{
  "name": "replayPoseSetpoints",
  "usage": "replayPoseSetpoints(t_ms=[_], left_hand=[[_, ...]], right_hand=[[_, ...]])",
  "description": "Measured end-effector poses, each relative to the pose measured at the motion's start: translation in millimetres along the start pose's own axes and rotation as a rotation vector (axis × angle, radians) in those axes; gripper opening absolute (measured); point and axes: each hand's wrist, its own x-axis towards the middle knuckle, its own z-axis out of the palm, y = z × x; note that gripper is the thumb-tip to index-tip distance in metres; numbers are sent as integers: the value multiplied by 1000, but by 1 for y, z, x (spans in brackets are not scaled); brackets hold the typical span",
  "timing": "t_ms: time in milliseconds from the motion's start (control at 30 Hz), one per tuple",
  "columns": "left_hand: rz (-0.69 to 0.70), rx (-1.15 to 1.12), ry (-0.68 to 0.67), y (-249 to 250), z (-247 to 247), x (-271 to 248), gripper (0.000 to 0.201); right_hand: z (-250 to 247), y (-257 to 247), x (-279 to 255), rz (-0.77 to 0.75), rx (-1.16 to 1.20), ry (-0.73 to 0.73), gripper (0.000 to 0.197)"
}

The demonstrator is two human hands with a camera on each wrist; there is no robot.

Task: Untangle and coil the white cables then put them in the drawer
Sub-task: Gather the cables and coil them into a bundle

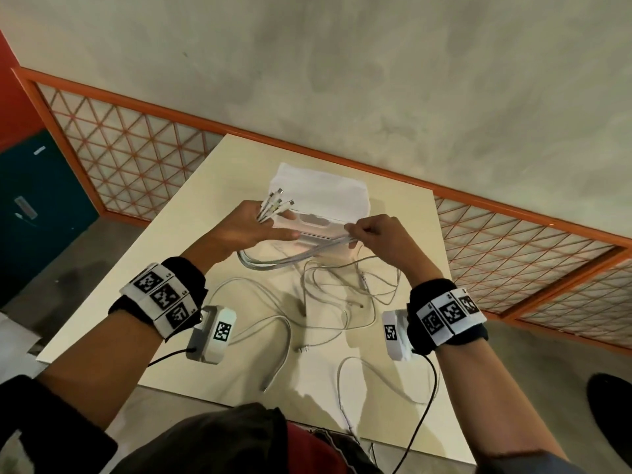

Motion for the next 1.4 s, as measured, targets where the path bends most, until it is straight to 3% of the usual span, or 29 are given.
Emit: replayPoseSetpoints(t_ms=[67, 167, 267, 433, 600, 700, 800, 933, 1033, 1100, 1233, 1300, 1400], left_hand=[[33, 30, -102, 8, 11, -3, 33], [20, 153, -226, 13, 36, -6, 3], [24, 53, -219, 9, 41, -3, 25], [210, -71, -6, 23, 26, 2, 35], [284, -199, 241, 23, 7, 12, 28], [242, -61, 343, 12, 5, 14, 28], [105, 220, 444, -9, 4, 19, 31], [-118, 358, 356, -33, 0, 18, 30], [12, 279, 389, -26, 11, 17, 35], [129, 70, 266, -9, 25, 13, 31], [-17, -218, -189, 19, 56, 4, 21], [-85, -263, -255, 20, 64, 4, 26], [-55, -264, -210, 19, 67, 9, 31]], right_hand=[[9, -6, 0, -31, 17, -44, 41], [13, -25, 1, -118, 80, -34, 45], [6, -30, 3, -93, 199, 25, 53], [8, -9, -9, 91, 360, 39, 70], [28, 41, -21, 273, 482, 151, 62], [28, 51, -21, 320, 466, 239, 56], [13, 46, -15, 249, 296, 346, 54], [-13, 34, -4, 167, 47, 401, 49], [-18, 18, 2, 156, -111, 274, 43], [-13, 4, 5, 129, -171, 163, 41], [0, -23, 7, -87, -16, 3, 37], [-1, -29, 9, -138, 99, -12, 42], [-2, -22, 10, -67, 237, 0, 50]])
